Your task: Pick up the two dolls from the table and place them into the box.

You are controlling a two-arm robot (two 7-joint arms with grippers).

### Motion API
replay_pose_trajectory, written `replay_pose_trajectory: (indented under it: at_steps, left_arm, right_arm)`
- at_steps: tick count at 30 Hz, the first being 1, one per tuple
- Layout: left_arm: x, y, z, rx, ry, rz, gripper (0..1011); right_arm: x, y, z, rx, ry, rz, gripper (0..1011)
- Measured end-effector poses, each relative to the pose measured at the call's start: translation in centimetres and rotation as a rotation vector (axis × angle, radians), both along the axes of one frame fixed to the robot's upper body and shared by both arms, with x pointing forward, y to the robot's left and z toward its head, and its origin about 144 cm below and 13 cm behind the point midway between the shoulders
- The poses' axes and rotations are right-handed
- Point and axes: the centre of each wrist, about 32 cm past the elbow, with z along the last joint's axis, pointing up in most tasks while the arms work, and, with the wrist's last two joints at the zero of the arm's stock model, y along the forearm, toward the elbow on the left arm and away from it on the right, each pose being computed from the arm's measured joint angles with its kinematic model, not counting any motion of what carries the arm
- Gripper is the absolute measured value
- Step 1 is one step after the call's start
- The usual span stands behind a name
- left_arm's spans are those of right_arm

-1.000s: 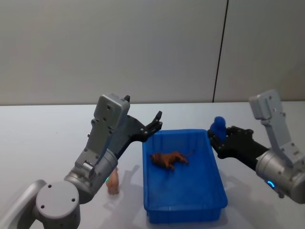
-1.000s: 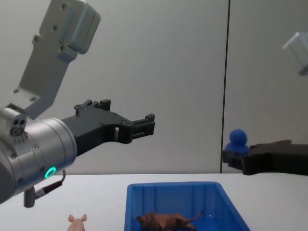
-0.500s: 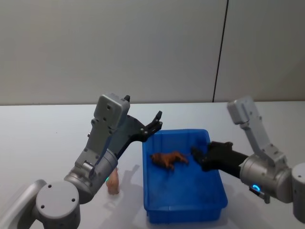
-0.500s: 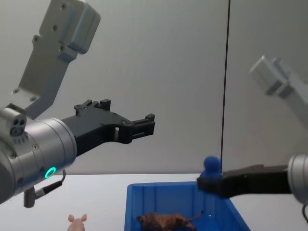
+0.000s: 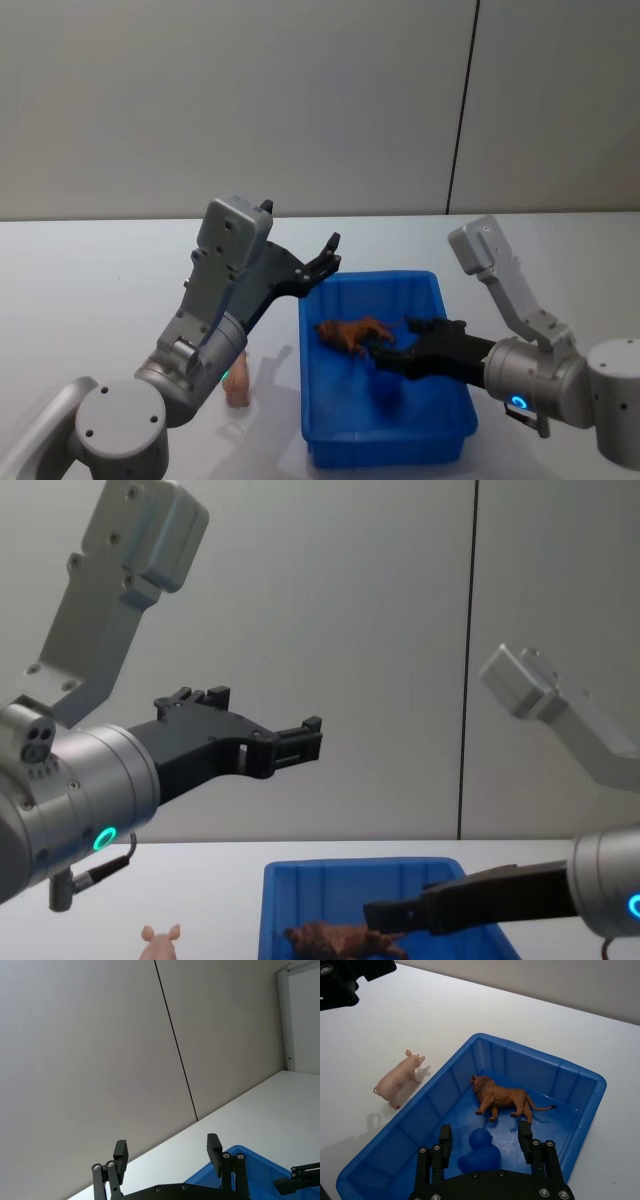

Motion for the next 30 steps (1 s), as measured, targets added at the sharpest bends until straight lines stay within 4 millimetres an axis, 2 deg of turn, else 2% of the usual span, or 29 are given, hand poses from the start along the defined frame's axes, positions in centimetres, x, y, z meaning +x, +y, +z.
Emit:
replay_pose_trajectory:
  at_steps: [1, 4, 5, 9, 15, 30]
  left_arm:
    - [0.0, 0.0, 0.0, 0.0, 0.0, 0.0, 1001]
    - [0.0, 0.0, 0.0, 0.0, 0.0, 0.0, 1001]
    - [0.0, 0.0, 0.0, 0.0, 0.0, 0.0, 1001]
    - [0.0, 0.0, 0.0, 0.0, 0.0, 0.0, 1001]
    - [0.0, 0.0, 0.0, 0.0, 0.0, 0.0, 1001]
    - [0.0, 0.0, 0.0, 0.0, 0.0, 0.0, 1001]
  right_arm:
    - [0.1, 0.0, 0.0, 0.0, 0.004, 0.003, 794]
    - [0.1, 0.1, 0.0, 0.0, 0.006, 0.004, 847]
    - [0.1, 0.1, 0.0, 0.002, 0.006, 0.004, 901]
    - [0.1, -0.2, 0.2, 0.015, -0.01, 0.0, 993]
    - [-0.1, -1.1, 0.9, 0.05, -0.062, -0.025, 1007]
    - [-1.5, -5.4, 2.4, 0.161, -0.19, -0.188, 1007]
